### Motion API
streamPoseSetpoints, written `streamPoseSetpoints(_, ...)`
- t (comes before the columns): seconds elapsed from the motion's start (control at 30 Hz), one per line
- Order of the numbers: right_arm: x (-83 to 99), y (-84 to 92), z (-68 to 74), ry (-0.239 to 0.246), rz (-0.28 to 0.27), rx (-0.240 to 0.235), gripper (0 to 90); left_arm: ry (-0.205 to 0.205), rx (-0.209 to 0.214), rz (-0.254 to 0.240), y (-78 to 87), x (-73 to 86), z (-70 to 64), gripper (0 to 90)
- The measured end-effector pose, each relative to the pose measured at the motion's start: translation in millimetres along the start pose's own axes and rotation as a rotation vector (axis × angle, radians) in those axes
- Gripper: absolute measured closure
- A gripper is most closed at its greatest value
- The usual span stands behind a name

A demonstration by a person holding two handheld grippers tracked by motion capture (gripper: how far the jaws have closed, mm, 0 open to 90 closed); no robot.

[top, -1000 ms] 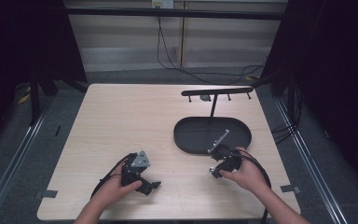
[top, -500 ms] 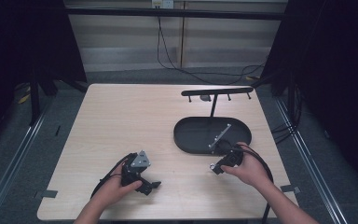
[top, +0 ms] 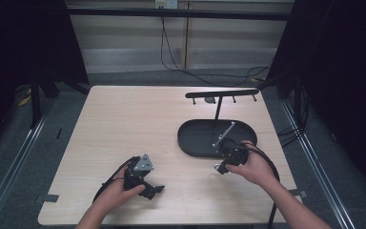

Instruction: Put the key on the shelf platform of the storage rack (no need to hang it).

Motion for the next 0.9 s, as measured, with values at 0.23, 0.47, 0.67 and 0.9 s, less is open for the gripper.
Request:
streamPoseSetpoints(0.23,-3.8,4.4,-3.7,0.004,0.011,-0.001,68.5,-0.003,-0.003,0.000,0.1,-0.1,0.3,0.0)
streamPoseSetpoints(0.47,-7.7,8.6,-7.8,0.001,0.008,0.002,68.5,-0.003,-0.002,0.000,0.1,-0.1,0.3,0.0)
streamPoseSetpoints(0.67,-8.7,9.9,-10.3,-0.001,0.014,0.001,68.5,0.000,0.000,-0.001,0.0,0.0,0.0,0.0)
streamPoseSetpoints(0.9,-11.6,14.7,-14.6,0.002,0.012,0.014,68.5,-0.001,0.000,0.000,0.0,0.0,0.0,0.0)
Point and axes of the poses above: each handheld gripper's, and its own axes: y roughly backward along the jaws, x roughly out of its underside, z roughly to its left, the point moved 5 cm from there along -y, roughly forward along the jaws, and after that the axes turned 3 degrees about y, right-handed, at the moved point
